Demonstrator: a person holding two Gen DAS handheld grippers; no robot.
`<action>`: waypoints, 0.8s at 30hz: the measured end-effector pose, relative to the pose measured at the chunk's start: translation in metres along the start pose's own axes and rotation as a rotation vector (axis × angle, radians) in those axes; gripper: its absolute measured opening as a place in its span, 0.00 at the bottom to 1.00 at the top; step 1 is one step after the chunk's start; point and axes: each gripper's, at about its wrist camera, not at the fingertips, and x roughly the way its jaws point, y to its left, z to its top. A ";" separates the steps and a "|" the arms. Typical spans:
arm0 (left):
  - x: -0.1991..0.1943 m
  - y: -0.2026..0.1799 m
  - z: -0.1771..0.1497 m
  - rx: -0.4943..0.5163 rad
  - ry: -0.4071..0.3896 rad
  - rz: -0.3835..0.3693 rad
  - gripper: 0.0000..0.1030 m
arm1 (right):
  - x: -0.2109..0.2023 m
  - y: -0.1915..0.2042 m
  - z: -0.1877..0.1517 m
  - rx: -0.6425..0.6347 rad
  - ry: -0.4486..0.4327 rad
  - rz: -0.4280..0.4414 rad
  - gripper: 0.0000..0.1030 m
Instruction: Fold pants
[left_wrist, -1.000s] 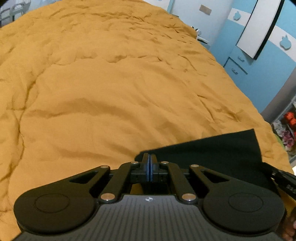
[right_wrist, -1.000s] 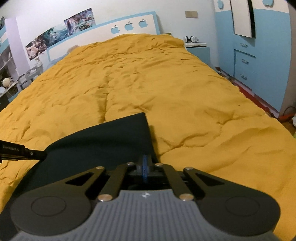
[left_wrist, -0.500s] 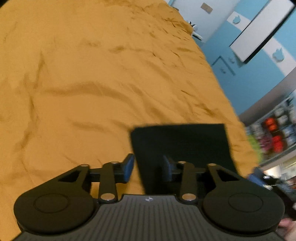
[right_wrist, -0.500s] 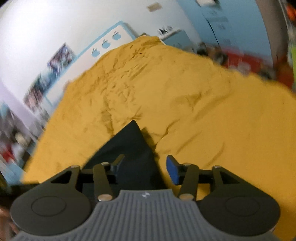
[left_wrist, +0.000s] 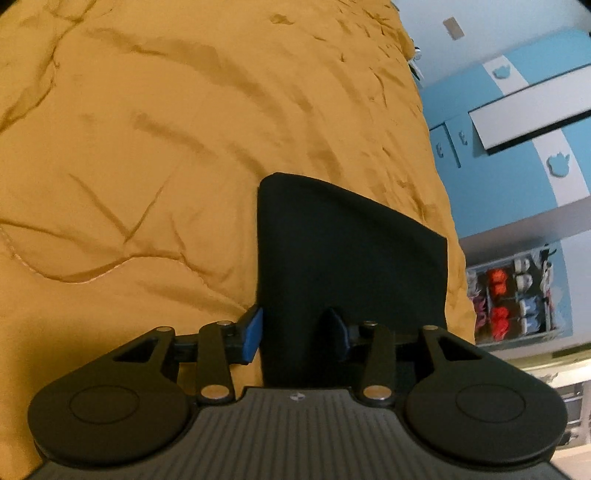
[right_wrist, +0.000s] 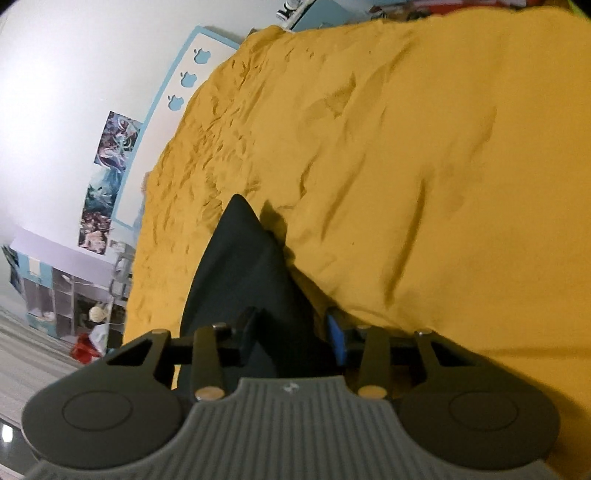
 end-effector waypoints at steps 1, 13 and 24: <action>0.002 0.001 0.000 -0.002 -0.003 -0.001 0.47 | 0.004 -0.002 0.002 0.008 0.008 0.010 0.34; 0.002 -0.007 -0.004 0.028 -0.034 0.013 0.25 | 0.023 0.006 0.001 -0.008 0.031 0.021 0.17; -0.030 -0.014 -0.005 0.101 -0.114 0.007 0.18 | 0.015 0.025 0.002 -0.012 0.057 0.078 0.12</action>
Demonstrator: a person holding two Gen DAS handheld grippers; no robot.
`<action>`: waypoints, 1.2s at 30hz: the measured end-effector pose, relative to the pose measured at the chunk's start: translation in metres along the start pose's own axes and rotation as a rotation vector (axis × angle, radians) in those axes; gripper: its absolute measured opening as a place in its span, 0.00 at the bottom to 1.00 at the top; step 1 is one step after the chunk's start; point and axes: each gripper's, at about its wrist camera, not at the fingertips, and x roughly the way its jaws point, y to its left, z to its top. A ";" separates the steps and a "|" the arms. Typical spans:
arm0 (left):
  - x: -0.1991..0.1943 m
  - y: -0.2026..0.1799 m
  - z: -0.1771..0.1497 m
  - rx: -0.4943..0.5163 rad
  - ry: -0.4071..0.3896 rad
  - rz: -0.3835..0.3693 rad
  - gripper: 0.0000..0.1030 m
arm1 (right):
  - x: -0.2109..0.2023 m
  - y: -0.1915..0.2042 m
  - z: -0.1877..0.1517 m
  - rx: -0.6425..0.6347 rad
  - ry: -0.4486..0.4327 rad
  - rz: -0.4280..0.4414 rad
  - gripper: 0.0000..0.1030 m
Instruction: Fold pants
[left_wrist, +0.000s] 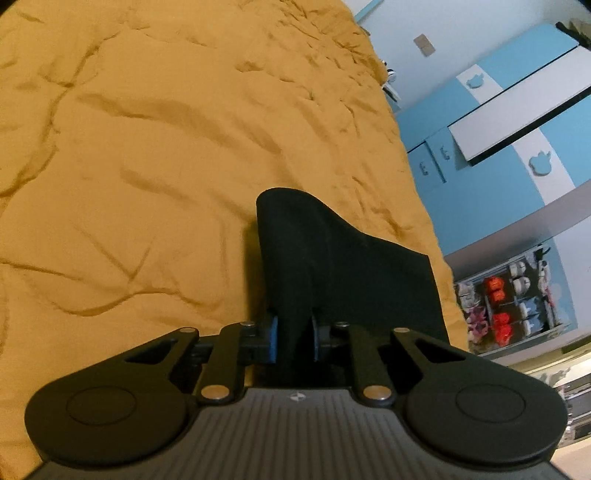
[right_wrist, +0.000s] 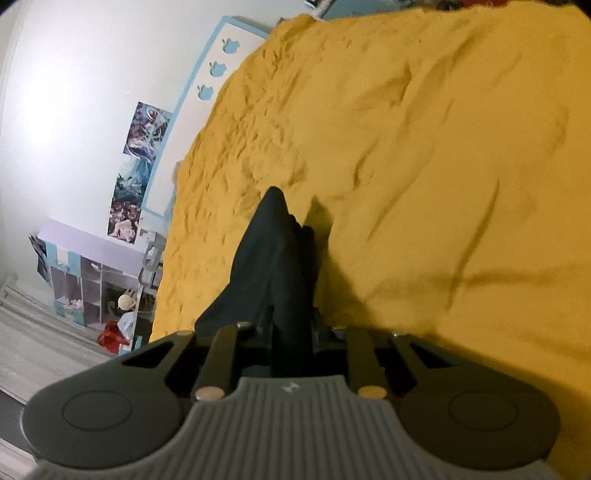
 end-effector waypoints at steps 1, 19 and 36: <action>0.000 0.002 -0.001 -0.003 0.007 0.006 0.18 | -0.001 0.001 -0.003 -0.006 0.002 -0.001 0.12; -0.011 0.001 -0.011 -0.007 0.009 0.001 0.18 | -0.004 0.032 -0.020 -0.104 -0.074 -0.084 0.12; -0.206 -0.020 -0.030 0.216 -0.127 0.084 0.18 | -0.063 0.165 -0.117 -0.210 0.004 0.117 0.12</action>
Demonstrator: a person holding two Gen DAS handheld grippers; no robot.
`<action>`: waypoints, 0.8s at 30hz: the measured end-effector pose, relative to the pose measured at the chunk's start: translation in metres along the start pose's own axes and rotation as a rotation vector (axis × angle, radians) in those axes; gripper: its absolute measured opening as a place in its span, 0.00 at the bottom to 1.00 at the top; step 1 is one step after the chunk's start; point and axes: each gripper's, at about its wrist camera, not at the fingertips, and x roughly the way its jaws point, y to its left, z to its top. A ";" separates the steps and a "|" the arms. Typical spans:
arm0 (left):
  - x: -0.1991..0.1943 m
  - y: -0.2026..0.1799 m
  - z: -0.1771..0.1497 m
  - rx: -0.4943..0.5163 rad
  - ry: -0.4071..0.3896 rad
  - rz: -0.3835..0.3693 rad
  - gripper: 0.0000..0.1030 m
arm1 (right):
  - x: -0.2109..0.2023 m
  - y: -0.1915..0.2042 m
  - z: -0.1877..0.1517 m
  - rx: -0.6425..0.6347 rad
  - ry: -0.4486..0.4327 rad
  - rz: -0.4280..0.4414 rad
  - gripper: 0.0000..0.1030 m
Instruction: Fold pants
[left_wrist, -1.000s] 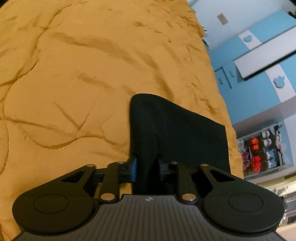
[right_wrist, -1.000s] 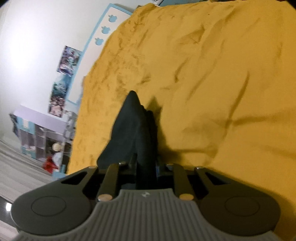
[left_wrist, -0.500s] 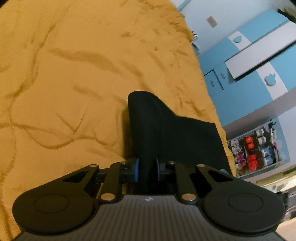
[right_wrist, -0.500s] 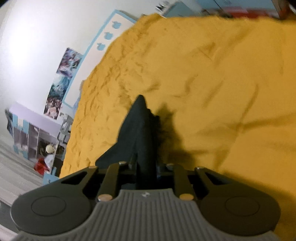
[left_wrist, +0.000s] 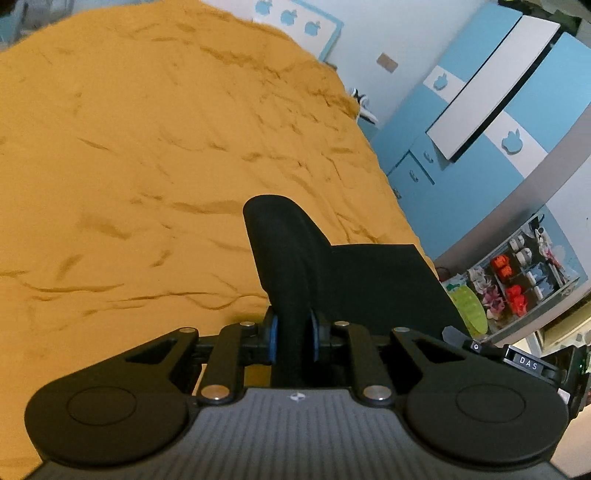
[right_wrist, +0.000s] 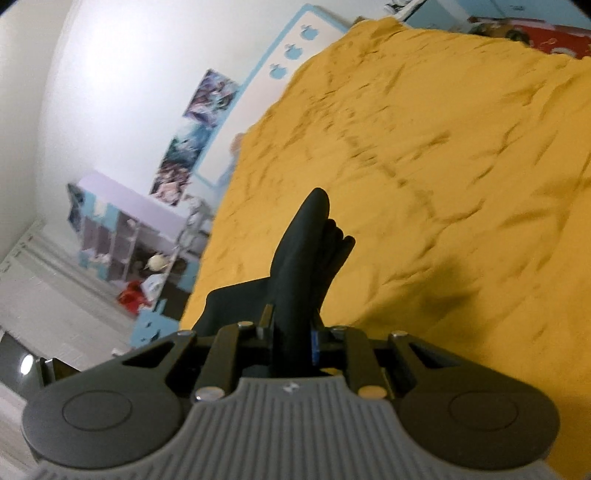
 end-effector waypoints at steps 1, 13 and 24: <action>-0.013 0.002 -0.003 0.003 -0.013 0.005 0.18 | -0.001 0.009 -0.007 -0.006 0.003 0.013 0.12; -0.109 0.050 -0.060 -0.020 -0.094 0.061 0.18 | -0.017 0.070 -0.116 -0.054 0.121 0.092 0.12; -0.052 0.105 -0.096 -0.178 -0.078 -0.030 0.17 | -0.007 0.043 -0.146 -0.087 0.128 -0.028 0.12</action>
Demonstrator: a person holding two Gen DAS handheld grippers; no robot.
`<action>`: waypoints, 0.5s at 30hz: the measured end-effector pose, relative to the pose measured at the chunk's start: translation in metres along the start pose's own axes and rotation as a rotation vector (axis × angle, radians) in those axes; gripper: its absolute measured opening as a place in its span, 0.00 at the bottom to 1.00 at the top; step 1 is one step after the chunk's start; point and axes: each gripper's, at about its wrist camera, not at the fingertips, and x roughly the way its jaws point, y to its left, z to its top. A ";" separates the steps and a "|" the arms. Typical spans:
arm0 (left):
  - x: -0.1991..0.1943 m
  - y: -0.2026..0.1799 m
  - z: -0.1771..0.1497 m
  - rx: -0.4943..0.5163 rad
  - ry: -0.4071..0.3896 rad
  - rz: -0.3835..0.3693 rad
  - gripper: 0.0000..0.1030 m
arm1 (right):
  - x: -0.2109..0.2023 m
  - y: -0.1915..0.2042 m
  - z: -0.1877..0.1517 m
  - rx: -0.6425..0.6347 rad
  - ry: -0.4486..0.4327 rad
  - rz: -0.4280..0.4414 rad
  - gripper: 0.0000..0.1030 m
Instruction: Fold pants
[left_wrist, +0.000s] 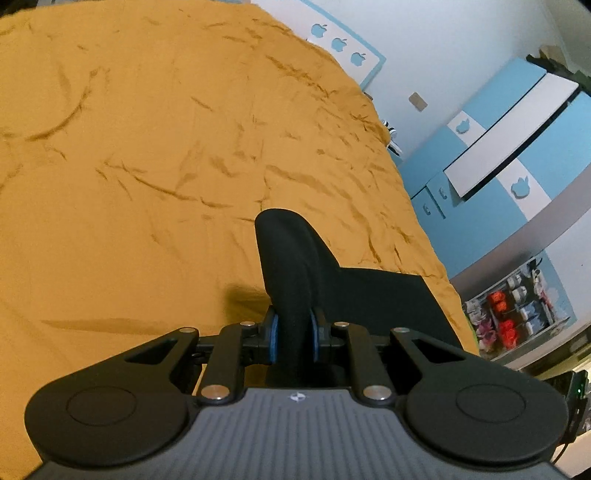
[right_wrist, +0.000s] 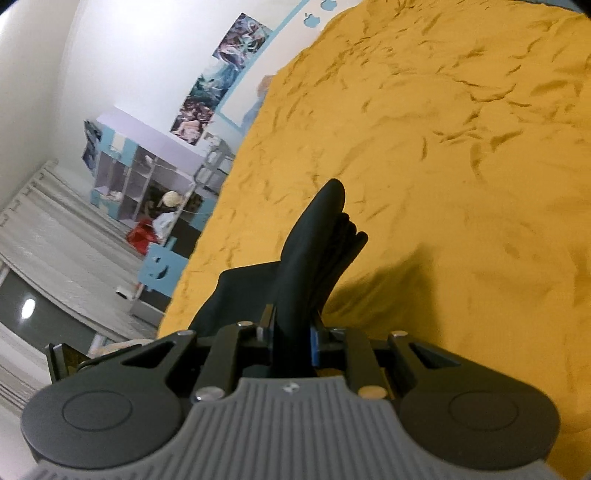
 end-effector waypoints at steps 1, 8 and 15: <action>0.006 0.003 0.000 -0.012 0.001 -0.008 0.17 | 0.002 -0.003 0.002 -0.006 -0.003 -0.011 0.12; 0.042 0.038 -0.012 -0.085 0.012 -0.029 0.18 | 0.024 -0.042 0.004 0.035 0.016 -0.053 0.12; 0.064 0.071 -0.030 -0.134 0.068 -0.004 0.19 | 0.048 -0.071 -0.010 0.068 0.058 -0.117 0.11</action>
